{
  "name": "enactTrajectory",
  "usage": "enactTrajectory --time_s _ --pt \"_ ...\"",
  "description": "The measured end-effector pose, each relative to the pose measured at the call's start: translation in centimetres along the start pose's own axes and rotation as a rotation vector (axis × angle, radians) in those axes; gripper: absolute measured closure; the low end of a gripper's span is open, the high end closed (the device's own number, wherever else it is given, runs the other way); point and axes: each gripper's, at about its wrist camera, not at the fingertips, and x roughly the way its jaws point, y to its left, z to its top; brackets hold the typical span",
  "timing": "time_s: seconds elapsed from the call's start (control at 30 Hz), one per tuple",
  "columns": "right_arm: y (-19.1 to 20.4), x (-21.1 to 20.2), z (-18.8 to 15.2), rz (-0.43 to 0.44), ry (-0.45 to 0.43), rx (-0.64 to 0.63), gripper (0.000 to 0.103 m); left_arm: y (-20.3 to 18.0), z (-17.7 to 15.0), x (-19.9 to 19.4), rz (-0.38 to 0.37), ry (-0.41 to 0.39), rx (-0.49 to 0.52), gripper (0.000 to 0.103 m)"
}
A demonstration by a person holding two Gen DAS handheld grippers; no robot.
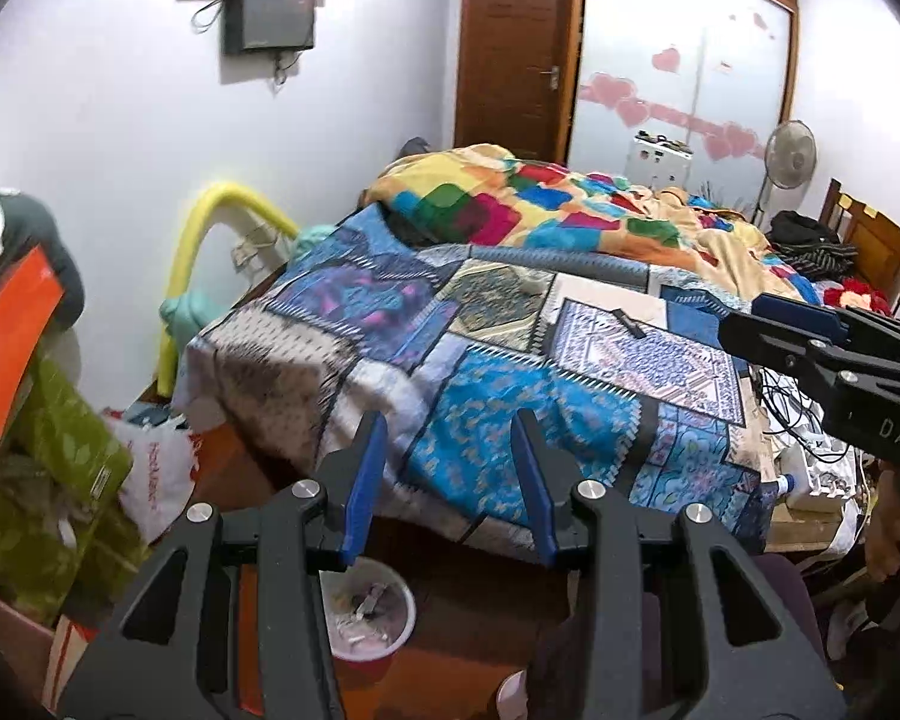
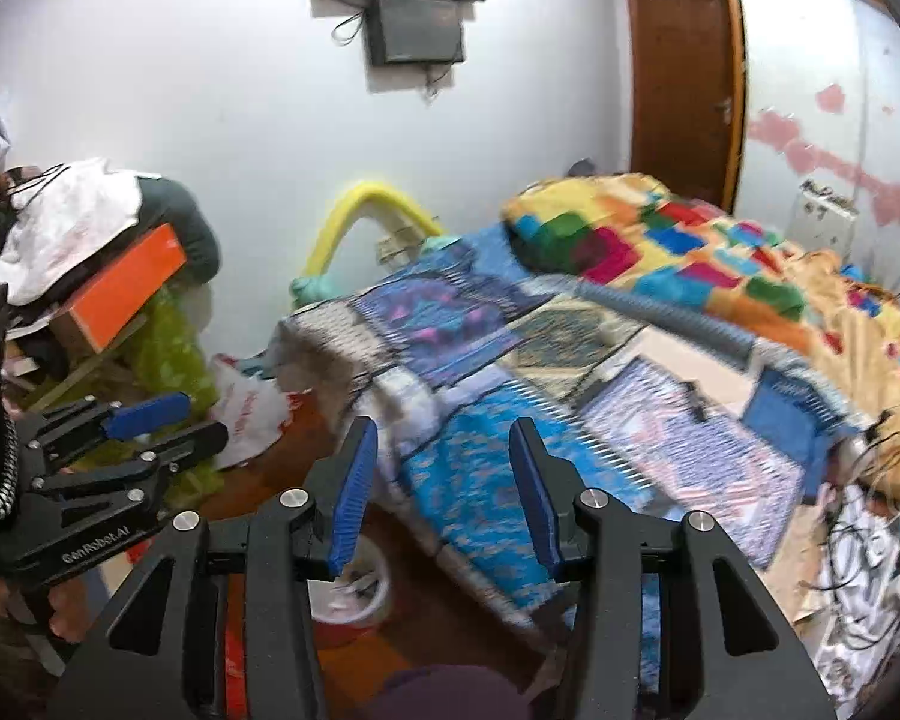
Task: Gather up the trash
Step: 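Move both open tools back toward the black card and tape roll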
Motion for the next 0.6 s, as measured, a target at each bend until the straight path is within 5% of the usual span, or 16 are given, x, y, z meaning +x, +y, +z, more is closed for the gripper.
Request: enactTrajectory --time_s 0.6 --pt "-13.8 2.0 -0.4 -0.187 0.039 0.146 0.058 -9.0 4.8 12.8 -0.123 0.098 0.075 0.06"
